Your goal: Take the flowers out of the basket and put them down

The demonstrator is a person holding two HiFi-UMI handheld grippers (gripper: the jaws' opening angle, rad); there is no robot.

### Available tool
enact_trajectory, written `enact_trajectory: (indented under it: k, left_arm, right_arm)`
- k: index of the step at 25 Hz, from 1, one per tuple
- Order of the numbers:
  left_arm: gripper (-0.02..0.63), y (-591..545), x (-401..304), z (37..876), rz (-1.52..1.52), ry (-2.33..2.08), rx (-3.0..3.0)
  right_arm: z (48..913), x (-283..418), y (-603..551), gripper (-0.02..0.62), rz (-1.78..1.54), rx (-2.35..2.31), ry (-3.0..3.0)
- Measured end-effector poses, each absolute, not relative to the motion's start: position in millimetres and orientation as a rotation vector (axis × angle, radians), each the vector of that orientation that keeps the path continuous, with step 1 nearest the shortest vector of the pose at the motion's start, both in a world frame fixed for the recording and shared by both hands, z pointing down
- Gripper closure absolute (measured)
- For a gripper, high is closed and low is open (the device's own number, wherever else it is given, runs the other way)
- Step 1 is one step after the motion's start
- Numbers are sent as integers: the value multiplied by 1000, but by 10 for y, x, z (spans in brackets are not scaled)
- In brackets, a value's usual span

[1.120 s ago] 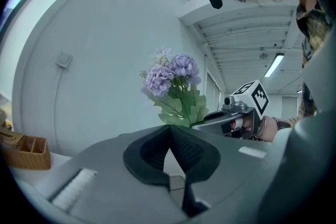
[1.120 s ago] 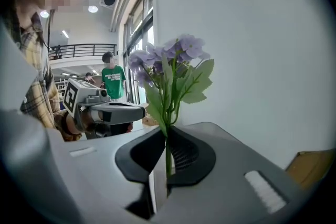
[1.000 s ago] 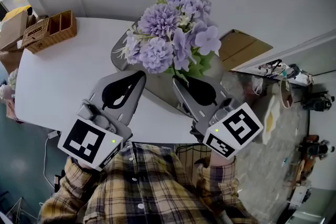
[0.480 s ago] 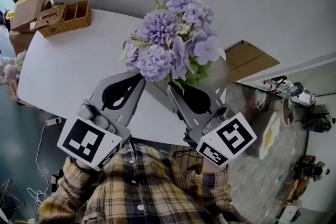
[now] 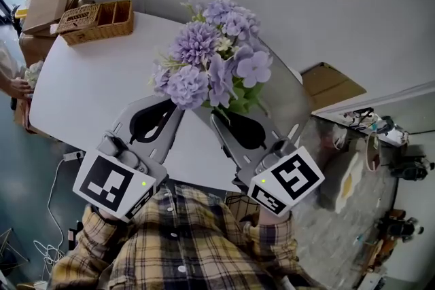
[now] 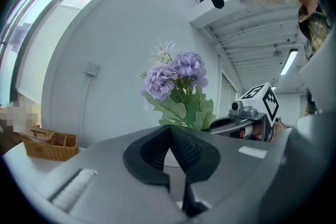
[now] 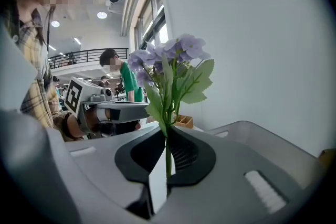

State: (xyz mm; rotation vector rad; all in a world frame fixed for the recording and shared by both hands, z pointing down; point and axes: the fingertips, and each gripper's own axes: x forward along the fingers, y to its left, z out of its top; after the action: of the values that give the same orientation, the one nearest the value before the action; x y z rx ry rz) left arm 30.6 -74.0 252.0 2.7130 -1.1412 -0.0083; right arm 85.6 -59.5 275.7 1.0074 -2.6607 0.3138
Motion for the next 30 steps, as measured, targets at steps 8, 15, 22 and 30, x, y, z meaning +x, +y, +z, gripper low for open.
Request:
enact_trajectory:
  k: [8,15,22,30]
  left_arm:
    - [597,-932,-383,2518,0,-1144,2707]
    - [597,-1051,-971,2570,11,-1152,2698]
    - [597,-1112,-1463,2668,31,-1167,2674]
    - [597,-1037,-1932,2892,49,-1161,2655]
  right_arm:
    - [2861,174,-803,567,345,994,-2644]
    - [3094,-388,-935,566,378,975,-2606]
    - [3445,-835,-1020,566,443,942,-2555]
    - [4081,-1222,-974,566,540,943,-2458]
